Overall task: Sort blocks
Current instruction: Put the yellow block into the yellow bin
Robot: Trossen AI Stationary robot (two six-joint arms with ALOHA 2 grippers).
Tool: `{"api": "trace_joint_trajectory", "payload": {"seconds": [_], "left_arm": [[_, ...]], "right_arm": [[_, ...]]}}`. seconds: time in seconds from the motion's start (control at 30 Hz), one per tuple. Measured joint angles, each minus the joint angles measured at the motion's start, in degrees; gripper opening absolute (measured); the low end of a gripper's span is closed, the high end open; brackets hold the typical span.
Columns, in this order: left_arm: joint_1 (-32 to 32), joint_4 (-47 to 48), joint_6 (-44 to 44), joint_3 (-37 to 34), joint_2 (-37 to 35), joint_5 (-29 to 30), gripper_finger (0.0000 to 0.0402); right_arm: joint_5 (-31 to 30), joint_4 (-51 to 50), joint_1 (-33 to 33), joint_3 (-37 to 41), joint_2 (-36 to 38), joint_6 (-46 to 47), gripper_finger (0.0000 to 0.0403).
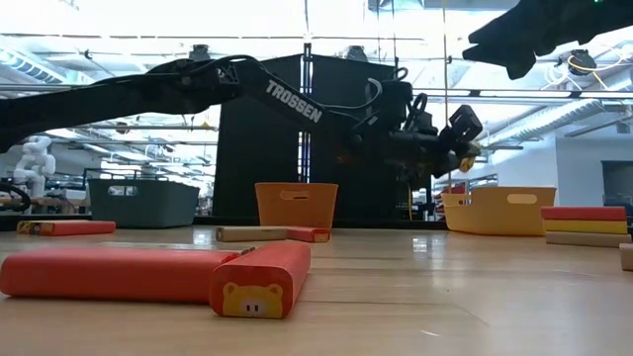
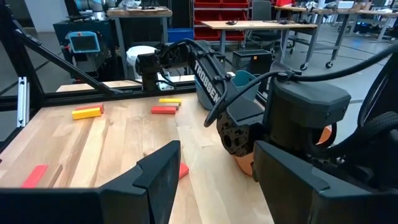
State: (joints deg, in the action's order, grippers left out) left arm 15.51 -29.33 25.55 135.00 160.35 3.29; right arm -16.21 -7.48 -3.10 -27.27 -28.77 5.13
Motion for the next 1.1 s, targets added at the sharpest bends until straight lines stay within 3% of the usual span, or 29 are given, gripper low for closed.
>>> {"api": "trace_joint_trajectory", "payload": {"seconds": [0.2, 0.53, 0.73, 0.87, 1.1], "left_arm": [[-0.66, -0.08, -3.92, 0.0, 0.0, -1.17, 0.0112], [-0.6, 0.61, -4.93, 0.0, 0.0, -4.55, 0.0238], [-0.25, 2.8, -5.13, 0.0, -0.39, -5.84, 0.0257], [0.06, 11.31, -10.04, 0.0, -3.49, -7.78, 0.0258], [-1.3, 34.96, -21.99, 0.02, -10.16, -7.51, 0.0258]], "right_arm": [[0.0, 0.02, -0.01, 0.0, 0.0, -0.03, 0.0199], [0.0, 0.92, -0.01, 0.0, -0.02, -0.26, 0.0199], [0.0, 1.09, 0.01, 0.0, -0.02, -0.26, 0.0199], [0.02, 1.09, 0.0, 0.0, -0.02, -0.26, 0.0199], [0.8, 1.26, 0.0, 0.0, -0.02, -0.01, 0.0199]]}}
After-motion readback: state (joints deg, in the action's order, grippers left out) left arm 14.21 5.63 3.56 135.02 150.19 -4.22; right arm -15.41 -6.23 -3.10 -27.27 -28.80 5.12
